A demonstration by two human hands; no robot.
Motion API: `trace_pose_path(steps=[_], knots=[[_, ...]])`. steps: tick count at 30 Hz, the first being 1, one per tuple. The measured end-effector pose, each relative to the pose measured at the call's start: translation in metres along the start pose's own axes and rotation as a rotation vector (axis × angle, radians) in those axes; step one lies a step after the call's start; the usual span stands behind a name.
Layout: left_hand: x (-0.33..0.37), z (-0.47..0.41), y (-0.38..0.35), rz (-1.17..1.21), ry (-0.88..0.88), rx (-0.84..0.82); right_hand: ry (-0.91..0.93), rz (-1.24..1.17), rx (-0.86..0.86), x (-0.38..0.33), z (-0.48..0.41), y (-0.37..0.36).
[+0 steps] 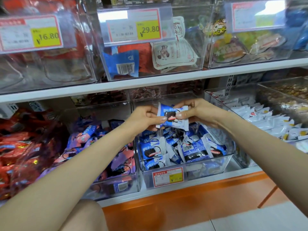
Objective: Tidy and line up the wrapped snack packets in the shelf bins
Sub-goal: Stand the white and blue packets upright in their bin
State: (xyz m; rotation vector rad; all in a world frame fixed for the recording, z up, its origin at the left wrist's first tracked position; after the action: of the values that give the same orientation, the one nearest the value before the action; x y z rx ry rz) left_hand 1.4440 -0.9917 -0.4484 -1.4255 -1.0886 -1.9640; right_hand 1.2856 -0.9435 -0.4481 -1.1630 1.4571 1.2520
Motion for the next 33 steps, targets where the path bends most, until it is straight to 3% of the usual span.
trace_pose_path(steps=[6,11,16,20,27,31,33], knots=[[0.012,0.017,0.014,-0.205,-0.225,0.189,0.028,-0.005,-0.006,-0.003,-0.002,-0.006],[0.004,0.029,0.032,-0.397,-0.225,0.299,0.028,0.119,-0.047,-0.004,-0.002,-0.018],[-0.001,0.037,0.058,-0.321,-0.192,0.438,0.012,0.425,-0.213,0.003,0.012,-0.053],[-0.004,0.037,0.058,-0.293,-0.171,0.436,0.077,0.700,-0.282,0.023,0.017,-0.078],[0.000,0.036,0.054,-0.327,-0.185,0.445,0.124,0.903,-0.276,0.031,0.021,-0.082],[-0.002,0.034,0.050,-0.324,-0.179,0.416,0.035,0.933,-0.296,0.018,0.020,-0.065],[0.000,0.034,0.047,-0.319,-0.196,0.390,-0.015,1.075,-0.331,0.004,0.020,-0.044]])
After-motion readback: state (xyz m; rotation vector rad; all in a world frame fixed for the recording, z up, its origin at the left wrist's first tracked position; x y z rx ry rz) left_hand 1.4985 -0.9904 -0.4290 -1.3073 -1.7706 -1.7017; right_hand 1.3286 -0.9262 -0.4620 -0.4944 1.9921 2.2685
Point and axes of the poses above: each hand's wrist, its own z-axis away from the middle knuckle, its own y-axis out of the back of the hand, x = y × z, the point moved 6 cm from there along -z, towards the middle knuckle, and after that the axes turned 10 degrees about y, right-handed, at the moved point
